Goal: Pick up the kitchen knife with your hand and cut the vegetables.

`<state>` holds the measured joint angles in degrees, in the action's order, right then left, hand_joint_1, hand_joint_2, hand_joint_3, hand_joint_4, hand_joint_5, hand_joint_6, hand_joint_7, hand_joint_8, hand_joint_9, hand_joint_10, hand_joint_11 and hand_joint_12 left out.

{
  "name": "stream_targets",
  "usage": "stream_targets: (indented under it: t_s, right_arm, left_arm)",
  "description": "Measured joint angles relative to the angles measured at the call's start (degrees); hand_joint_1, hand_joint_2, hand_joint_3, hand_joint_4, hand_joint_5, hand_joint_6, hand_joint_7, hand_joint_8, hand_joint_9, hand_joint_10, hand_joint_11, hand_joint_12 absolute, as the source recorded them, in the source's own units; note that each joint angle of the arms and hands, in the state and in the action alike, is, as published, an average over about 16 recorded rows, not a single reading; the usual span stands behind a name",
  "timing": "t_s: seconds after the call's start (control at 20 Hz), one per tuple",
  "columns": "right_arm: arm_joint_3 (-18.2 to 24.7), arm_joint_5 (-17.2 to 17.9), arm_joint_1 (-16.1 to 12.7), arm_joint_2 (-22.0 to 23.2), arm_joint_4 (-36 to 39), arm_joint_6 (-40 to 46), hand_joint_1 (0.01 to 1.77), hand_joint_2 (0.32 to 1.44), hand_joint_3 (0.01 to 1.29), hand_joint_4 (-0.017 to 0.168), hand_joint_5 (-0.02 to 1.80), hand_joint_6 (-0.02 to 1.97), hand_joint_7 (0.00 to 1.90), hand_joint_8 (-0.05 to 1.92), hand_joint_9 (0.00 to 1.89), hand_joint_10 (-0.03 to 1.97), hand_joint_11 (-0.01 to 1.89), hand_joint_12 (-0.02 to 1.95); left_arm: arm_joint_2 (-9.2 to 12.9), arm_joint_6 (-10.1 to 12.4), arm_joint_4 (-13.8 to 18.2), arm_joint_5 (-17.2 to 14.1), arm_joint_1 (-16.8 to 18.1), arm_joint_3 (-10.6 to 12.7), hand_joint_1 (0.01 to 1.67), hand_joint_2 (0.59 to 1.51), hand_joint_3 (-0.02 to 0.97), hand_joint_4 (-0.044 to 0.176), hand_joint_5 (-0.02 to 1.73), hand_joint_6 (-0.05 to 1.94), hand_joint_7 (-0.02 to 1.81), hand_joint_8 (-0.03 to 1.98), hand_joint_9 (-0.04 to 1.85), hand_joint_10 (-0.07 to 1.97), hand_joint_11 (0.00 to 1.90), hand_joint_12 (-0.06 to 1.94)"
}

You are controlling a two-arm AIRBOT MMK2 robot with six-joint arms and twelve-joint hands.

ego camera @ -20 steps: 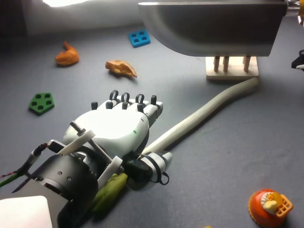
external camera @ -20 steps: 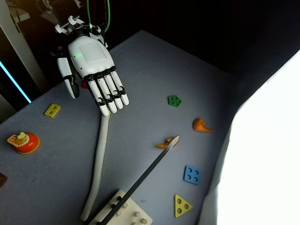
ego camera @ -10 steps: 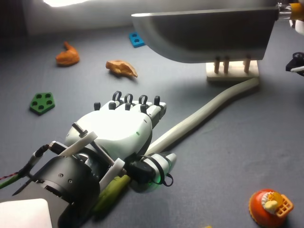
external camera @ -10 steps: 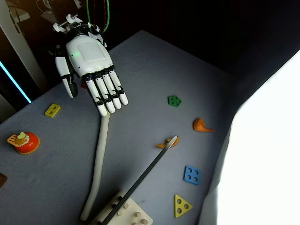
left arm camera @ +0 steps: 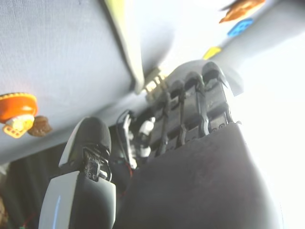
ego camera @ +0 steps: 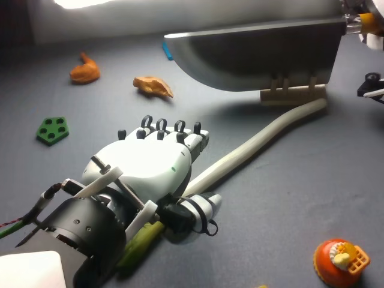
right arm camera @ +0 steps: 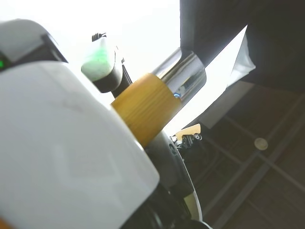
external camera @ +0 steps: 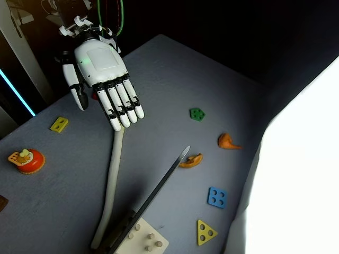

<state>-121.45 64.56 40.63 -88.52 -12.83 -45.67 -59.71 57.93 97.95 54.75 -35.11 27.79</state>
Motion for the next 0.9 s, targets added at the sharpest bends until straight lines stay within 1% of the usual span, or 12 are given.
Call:
stream_targets:
  t_s: [0.25, 0.45, 0.8, 0.85, 0.9]
  right_arm:
    - [-3.64, 0.16, 0.03, -2.34, 0.23, 0.46, 1.56, 0.71, 0.77, 0.167, 1.29, 1.89, 1.54, 1.88, 1.62, 1.91, 1.70, 1.93]
    - [-5.69, 0.25, 0.03, -3.64, 0.14, 0.58, 1.56, 0.72, 0.74, 0.167, 1.28, 1.89, 1.54, 1.89, 1.62, 1.91, 1.70, 1.93]
    - [-6.56, 0.42, 0.16, -4.29, -0.01, 0.55, 1.55, 0.74, 0.69, 0.167, 1.26, 1.89, 1.53, 1.89, 1.62, 1.91, 1.70, 1.93]
    - [-6.56, 0.47, 0.20, -4.30, -0.02, 0.55, 1.54, 0.74, 0.69, 0.166, 1.26, 1.89, 1.52, 1.90, 1.61, 1.91, 1.70, 1.93]
    - [-6.56, 0.55, 0.25, -4.32, -0.03, 0.56, 1.53, 0.75, 0.69, 0.161, 1.24, 1.89, 1.51, 1.90, 1.61, 1.91, 1.69, 1.93]
  left_arm:
    - [0.00, -0.10, -0.04, 0.01, 0.00, 0.00, 0.36, 1.400, 0.011, 0.000, 0.12, 0.02, 0.12, 0.02, 0.09, 0.01, 0.02, 0.13]
    - [0.00, -0.22, -0.05, 0.01, 0.00, 0.00, 0.34, 1.404, 0.011, 0.000, 0.12, 0.02, 0.12, 0.02, 0.09, 0.01, 0.02, 0.12]
    - [0.00, -0.47, -0.05, 0.01, 0.13, 0.02, 0.33, 1.413, 0.012, 0.000, 0.11, 0.02, 0.11, 0.02, 0.08, 0.01, 0.02, 0.12]
    - [0.00, -0.50, -0.04, 0.01, 0.17, 0.03, 0.33, 1.413, 0.012, 0.000, 0.11, 0.02, 0.11, 0.02, 0.08, 0.01, 0.02, 0.13]
    - [0.01, -0.54, -0.04, 0.01, 0.21, 0.03, 0.33, 1.413, 0.012, 0.000, 0.11, 0.02, 0.11, 0.02, 0.08, 0.01, 0.02, 0.13]
